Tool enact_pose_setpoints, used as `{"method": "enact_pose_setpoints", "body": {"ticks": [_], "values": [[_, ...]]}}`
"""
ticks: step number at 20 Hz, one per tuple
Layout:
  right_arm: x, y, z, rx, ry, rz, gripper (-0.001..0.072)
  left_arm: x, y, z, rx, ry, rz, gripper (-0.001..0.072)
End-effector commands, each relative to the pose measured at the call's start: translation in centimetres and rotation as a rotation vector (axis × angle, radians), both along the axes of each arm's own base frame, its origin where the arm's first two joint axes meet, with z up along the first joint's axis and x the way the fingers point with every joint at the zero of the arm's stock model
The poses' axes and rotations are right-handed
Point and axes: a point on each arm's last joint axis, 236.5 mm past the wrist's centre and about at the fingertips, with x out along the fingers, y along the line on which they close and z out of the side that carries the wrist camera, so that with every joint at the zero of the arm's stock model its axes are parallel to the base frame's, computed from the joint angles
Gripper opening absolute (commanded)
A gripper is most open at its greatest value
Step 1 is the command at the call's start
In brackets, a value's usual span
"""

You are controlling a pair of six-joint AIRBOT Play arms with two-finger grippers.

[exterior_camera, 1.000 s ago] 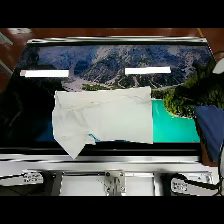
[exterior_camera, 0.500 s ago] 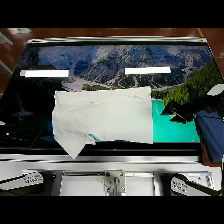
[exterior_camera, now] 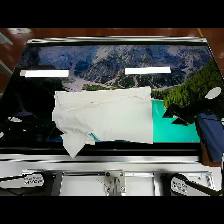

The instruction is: Fold the shirts.

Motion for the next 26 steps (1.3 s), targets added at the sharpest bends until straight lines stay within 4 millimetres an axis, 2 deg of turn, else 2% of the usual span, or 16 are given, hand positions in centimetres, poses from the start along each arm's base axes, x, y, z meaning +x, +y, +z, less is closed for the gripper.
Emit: {"method": "enact_pose_setpoints", "body": {"ticks": [1,3,6,10,13,15,16,18,19,20,21,22,23,24,25,26], "values": [[-5.2,1.2,-2.9,0.040,0.164,0.029,0.0678,0.4,-1.2,1.2,-0.026,-0.054,-0.055,0.0042],[-6.3,4.9,-4.5,0.191,0.171,-0.033,0.0679,0.2,-1.5,2.3,-0.036,-0.095,-0.102,0.0042],[-7.4,5.8,-6.7,0.205,0.181,-0.099,0.0679,0.5,-2.1,4.5,-0.056,-0.141,-0.110,0.0042],[-5.9,7.8,-7.8,0.204,0.116,-0.128,0.0678,1.2,-1.9,6.7,-0.023,-0.226,-0.108,0.0042],[-5.0,10.1,-8.6,0.180,0.088,-0.118,0.0678,1.4,-1.9,7.1,-0.016,-0.241,-0.109,0.0042],[-5.3,12.0,-9.0,0.208,0.113,-0.105,0.0661,1.4,-1.7,7.1,-0.013,-0.243,-0.106,0.0042],[-5.5,12.8,-9.1,0.217,0.114,-0.082,0.0526,1.5,-1.7,7.1,-0.012,-0.244,-0.102,0.0042],[-4.9,13.5,-8.4,0.238,0.083,-0.044,0.0063,1.7,-1.3,7.4,-0.011,-0.252,-0.093,0.0041],[-4.0,13.9,-7.0,0.262,0.023,0.017,0.0069,2.3,-0.9,8.1,-0.006,-0.271,-0.090,0.0039],[-2.5,14.1,-5.0,0.269,-0.066,0.085,0.0069,3.4,-0.4,9.9,0.016,-0.322,-0.098,0.0037],[-0.8,14.1,-2.5,0.263,-0.176,0.155,0.0069,4.9,0.2,12.4,0.057,-0.402,-0.107,0.0037],[1.7,13.9,1.1,0.237,-0.320,0.209,0.0069,6.8,0.9,16.5,0.119,-0.525,-0.120,0.0037],[4.1,13.3,5.4,0.193,-0.474,0.240,0.0069,8.5,1.7,21.8,0.191,-0.663,-0.118,0.0038],[6.6,12.5,11.1,0.128,-0.658,0.260,0.0069,9.6,2.2,27.6,0.263,-0.800,-0.105,0.0039],[8.2,11.6,17.5,0.054,-0.842,0.271,0.0069,10.1,2.7,34.7,0.347,-0.964,-0.076,0.0039],[9.2,10.2,25.3,-0.047,-1.063,0.266,0.0069,9.7,2.6,41.8,0.425,-1.129,-0.047,0.0039]]}}
